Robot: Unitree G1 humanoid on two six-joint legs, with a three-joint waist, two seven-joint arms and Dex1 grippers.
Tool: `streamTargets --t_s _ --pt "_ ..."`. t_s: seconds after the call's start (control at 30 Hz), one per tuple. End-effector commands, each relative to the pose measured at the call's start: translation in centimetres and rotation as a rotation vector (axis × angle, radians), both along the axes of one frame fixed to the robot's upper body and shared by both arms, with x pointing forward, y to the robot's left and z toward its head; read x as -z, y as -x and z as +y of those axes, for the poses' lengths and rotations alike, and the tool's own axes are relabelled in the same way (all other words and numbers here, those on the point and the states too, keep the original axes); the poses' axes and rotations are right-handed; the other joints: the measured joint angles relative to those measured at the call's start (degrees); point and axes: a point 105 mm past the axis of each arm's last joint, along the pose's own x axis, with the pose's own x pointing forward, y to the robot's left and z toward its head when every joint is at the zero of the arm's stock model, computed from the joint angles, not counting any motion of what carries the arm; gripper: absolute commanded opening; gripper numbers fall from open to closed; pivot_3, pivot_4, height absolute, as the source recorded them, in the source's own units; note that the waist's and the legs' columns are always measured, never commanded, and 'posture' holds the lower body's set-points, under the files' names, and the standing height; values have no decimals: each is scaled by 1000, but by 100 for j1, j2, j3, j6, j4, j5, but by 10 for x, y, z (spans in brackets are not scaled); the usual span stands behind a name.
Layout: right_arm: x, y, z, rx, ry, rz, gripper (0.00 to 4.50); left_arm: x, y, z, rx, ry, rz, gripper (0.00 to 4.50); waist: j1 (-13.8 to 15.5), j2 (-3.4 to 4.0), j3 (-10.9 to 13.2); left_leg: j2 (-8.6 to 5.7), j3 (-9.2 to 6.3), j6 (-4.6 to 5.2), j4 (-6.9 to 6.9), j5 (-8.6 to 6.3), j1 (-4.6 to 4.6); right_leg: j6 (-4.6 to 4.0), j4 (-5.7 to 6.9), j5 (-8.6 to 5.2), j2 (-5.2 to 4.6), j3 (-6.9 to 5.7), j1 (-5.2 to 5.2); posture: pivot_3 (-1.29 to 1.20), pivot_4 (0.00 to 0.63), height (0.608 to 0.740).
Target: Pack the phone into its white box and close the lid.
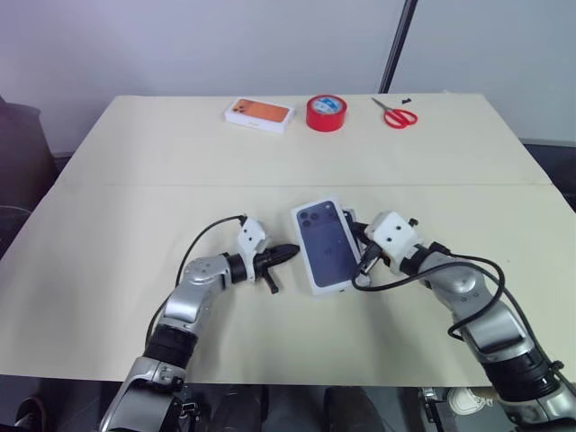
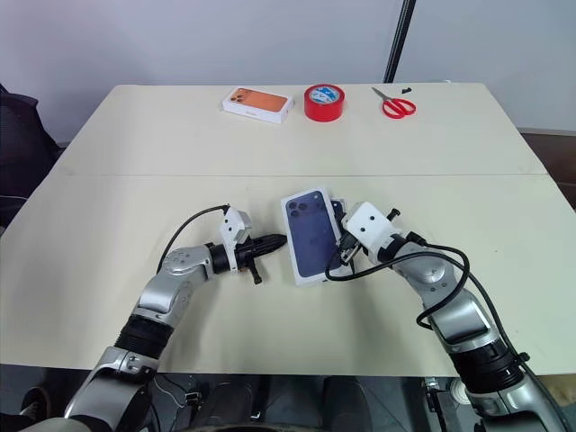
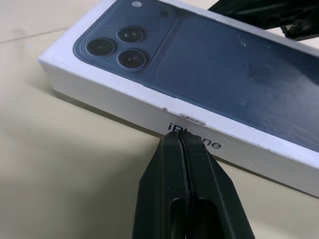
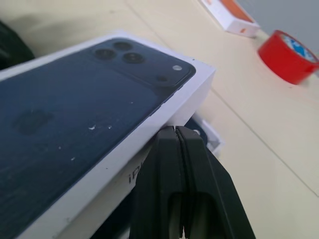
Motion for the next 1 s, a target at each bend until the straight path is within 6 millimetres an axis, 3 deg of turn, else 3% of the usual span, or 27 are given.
streamTargets --t_s 0.03,0.43,1.0 --pt "-6 5 2 -21 9 -33 39 -8 2 -14 31 24 -26 0 8 0 0 0 0 0 0 0 0 0 0 0 0 0 0 0 150 740" --pt "0 5 -22 78 26 -17 39 -17 0 -20 51 44 -31 0 -9 0 0 -1 0 0 1 0 0 0 0 0 0 0 0 0 150 740" --pt "-4 -8 -15 89 3 -41 39 -23 -14 -18 -2 69 -30 0 -28 0 0 0 0 0 1 0 0 0 3 0 2 0 -2 0 150 740"
